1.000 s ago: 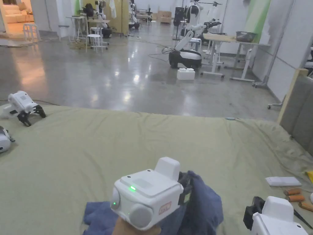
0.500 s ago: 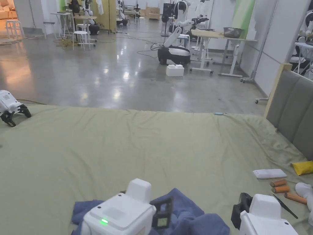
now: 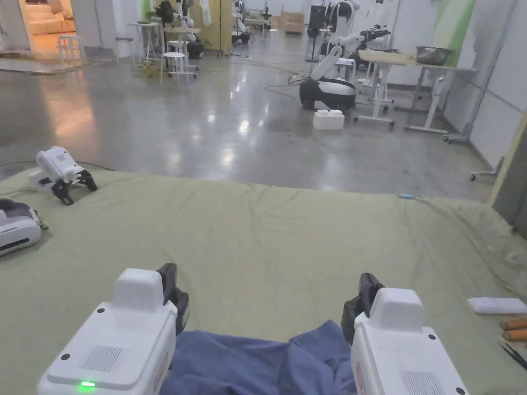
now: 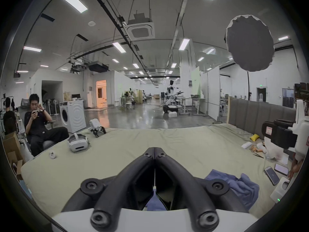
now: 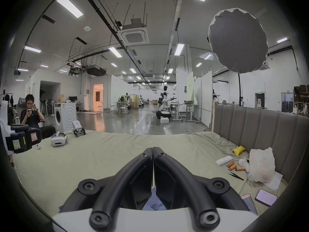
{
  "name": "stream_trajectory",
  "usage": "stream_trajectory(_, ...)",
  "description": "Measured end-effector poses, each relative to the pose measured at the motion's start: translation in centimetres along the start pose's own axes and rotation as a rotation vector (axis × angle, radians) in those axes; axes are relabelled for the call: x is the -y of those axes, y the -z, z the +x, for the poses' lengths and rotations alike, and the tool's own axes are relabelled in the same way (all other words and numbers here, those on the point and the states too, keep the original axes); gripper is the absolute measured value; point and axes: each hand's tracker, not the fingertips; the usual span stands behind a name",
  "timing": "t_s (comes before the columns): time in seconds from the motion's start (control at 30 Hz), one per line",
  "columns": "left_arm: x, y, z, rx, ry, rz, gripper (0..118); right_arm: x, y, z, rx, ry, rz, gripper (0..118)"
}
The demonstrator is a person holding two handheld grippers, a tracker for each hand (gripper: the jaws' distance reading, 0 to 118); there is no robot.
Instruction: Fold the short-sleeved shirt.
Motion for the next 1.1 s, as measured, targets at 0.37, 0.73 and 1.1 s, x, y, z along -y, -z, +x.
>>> stream_trajectory(0.37, 5.1, 11.9, -6.7, 0.035, -0.208, -0.489, 0, 1.3, 1.9, 0.7, -0.023, -0.019, -0.078, 0)
stream_trajectory(0.73, 10.0, 22.0, -5.3, 0.076, -0.22, -0.891, 55, 4.6, 3.3, 6.6, 0.092, -0.046, -0.221, 0)
stream_trajectory(1.1, 10.3, 22.1, -1.1, 0.066, 0.06, -0.9, 14, 6.5, 8.2, 10.3, 0.059, -0.044, -0.405, 2)
